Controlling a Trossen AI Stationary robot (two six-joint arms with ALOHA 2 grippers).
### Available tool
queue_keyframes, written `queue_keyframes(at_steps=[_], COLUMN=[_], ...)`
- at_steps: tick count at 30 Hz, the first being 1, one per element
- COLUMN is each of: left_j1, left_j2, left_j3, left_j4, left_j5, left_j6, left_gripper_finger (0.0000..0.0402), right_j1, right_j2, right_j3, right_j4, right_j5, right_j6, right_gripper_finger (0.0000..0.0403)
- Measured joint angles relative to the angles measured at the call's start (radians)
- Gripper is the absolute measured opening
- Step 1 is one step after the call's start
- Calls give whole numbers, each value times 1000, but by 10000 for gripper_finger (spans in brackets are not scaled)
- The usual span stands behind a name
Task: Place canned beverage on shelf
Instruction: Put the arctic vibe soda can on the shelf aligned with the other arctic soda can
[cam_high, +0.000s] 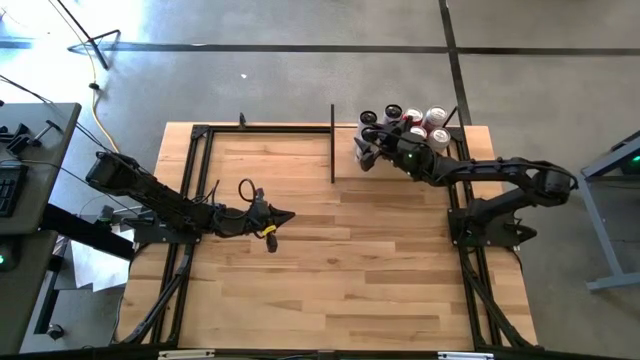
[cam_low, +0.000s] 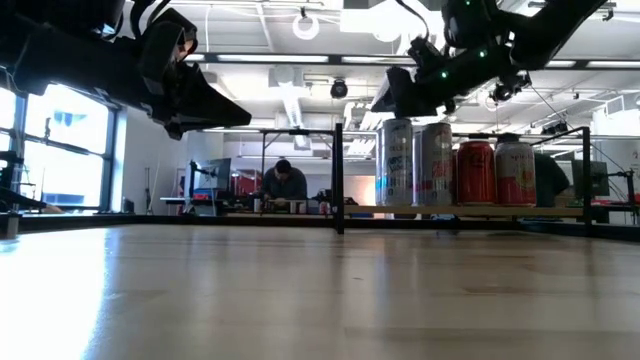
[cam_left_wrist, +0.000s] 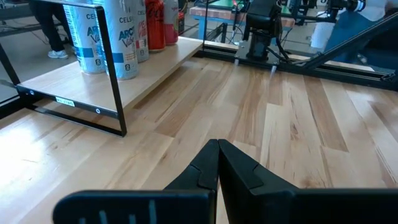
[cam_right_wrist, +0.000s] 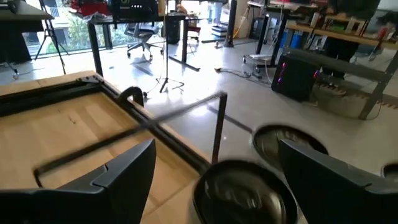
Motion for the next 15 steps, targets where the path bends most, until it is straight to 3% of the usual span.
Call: queue_keyframes(at_steps=[7, 10, 13, 15], left_j1=[-1, -1, -1, -1], left_j2=[0, 0, 0, 0], left_j3=[0, 0, 0, 0], left_j4=[-1, -1, -2, -2], left_j5=[1, 3, 3, 3], left_j6=[0, 0, 0, 0], left_gripper_finger=[1, 1, 1, 1], right_j1=[64, 110, 160, 181], right_j2=[-36, -72, -117, -153], right_j3=[57, 103, 145, 161], right_j4=[-109, -232, -396, -497], right_j5=[53, 125, 194, 179], right_j6=[-44, -71, -124, -136], right_gripper_finger=[323, 312, 272, 227])
